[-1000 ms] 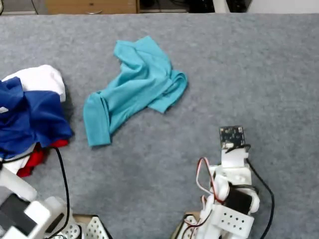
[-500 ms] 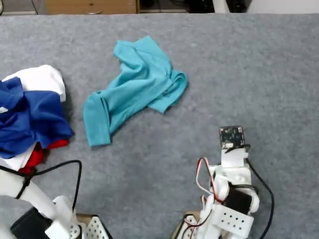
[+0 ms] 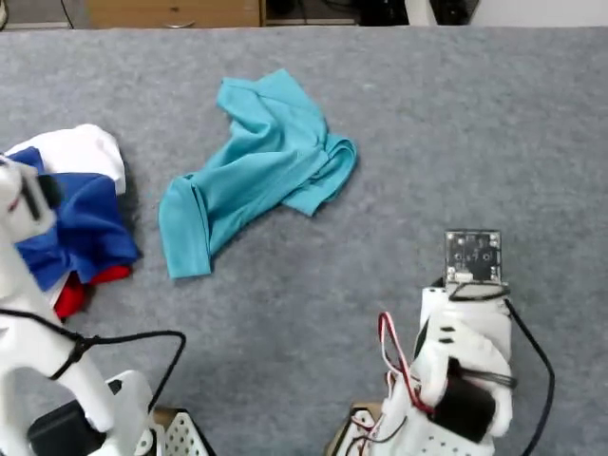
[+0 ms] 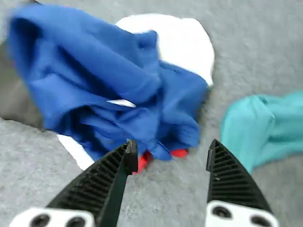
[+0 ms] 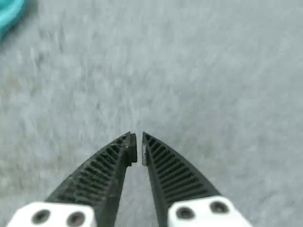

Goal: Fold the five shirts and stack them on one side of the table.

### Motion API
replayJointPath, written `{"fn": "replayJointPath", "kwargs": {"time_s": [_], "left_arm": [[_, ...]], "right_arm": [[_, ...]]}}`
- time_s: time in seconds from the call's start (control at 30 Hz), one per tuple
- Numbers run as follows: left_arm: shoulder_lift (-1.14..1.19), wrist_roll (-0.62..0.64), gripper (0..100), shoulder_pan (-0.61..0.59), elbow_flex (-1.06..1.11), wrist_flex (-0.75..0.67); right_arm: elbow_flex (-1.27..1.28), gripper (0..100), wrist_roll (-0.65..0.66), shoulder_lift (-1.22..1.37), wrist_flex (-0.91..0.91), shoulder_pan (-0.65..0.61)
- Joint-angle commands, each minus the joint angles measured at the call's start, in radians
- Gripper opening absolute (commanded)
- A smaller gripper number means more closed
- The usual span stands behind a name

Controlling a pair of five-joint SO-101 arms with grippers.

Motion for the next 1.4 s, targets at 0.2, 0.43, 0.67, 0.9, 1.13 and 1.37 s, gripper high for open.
{"fn": "replayJointPath", "kwargs": {"time_s": [0.2, 0.43, 0.67, 0.9, 1.13, 1.37], "left_arm": [[-0.015, 0.002, 15, 0.292, 0.394, 0.000], [-0.010, 0.008, 21, 0.423, 0.632, -0.219], [0.108, 0.002, 26, 0.499, 0.799, -0.420], [0.352, 0.002, 26, 0.503, 0.701, -0.509], [0.576, 0.009, 25, 0.503, 0.542, -0.511], [0.688, 0.006, 16, 0.505, 0.457, -0.509]], "right_arm": [[-0.427, 4.3, -0.006, 0.282, 0.087, -0.073], [-0.717, 4.1, -0.005, 0.667, 0.264, -0.064], [-0.811, 4.4, -0.003, 0.714, 0.350, -0.064], [-0.792, 4.4, -0.003, 0.714, 0.365, -0.062], [-0.789, 4.4, -0.003, 0.714, 0.365, -0.062], [-0.789, 4.4, -0.003, 0.714, 0.364, -0.062]]}}
